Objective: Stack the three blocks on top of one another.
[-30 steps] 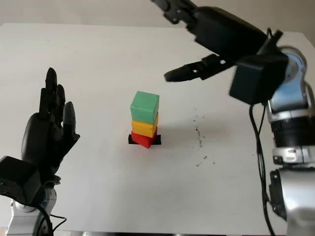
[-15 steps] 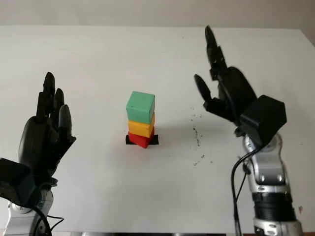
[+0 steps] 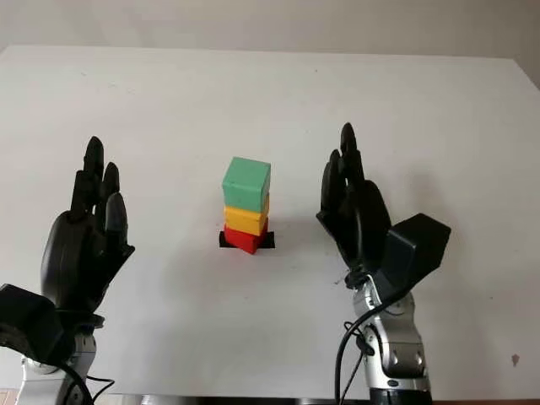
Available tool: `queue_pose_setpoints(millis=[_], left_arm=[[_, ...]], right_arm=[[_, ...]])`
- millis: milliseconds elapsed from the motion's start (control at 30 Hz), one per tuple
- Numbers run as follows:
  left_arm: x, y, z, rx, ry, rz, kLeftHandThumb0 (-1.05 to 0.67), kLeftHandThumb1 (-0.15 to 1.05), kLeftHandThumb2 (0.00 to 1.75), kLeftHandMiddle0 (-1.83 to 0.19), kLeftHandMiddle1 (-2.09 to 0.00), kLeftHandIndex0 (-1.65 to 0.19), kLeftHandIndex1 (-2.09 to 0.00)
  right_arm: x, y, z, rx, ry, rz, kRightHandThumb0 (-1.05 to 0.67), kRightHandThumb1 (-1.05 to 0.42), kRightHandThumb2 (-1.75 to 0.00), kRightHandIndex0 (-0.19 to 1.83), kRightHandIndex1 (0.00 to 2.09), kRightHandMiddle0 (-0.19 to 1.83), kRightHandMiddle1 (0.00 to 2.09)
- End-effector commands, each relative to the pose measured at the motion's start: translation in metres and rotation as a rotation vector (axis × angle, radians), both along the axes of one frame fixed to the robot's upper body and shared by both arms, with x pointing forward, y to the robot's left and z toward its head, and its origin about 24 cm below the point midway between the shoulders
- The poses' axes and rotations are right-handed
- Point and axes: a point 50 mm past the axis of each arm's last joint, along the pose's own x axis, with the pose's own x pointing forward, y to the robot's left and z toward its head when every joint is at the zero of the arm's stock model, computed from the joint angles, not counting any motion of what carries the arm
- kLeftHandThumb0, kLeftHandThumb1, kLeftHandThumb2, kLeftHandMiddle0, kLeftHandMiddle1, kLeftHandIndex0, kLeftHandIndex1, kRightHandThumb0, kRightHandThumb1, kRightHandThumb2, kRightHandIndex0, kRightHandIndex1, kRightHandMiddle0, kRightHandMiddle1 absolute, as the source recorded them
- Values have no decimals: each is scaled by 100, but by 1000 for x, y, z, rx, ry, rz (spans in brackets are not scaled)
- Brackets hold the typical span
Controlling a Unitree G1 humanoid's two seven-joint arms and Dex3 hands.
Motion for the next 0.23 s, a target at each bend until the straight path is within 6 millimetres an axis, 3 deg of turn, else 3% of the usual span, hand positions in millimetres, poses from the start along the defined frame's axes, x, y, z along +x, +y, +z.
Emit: queue_pose_setpoints(millis=[0,200], left_arm=[[0,0,1,-5,-12,-4,-79,105,64,12,-6,12,-6],[-2,0,0,8,0,-22,-81,105,66,14,-5,14,-5]], right_arm=[[-5,-1,2,-11,-27,-13,-79,-105,-77,-19,0,-19,0],[-13,-3,0,-26,-31,-33,-78,-105,-75,-19,0,-19,0]])
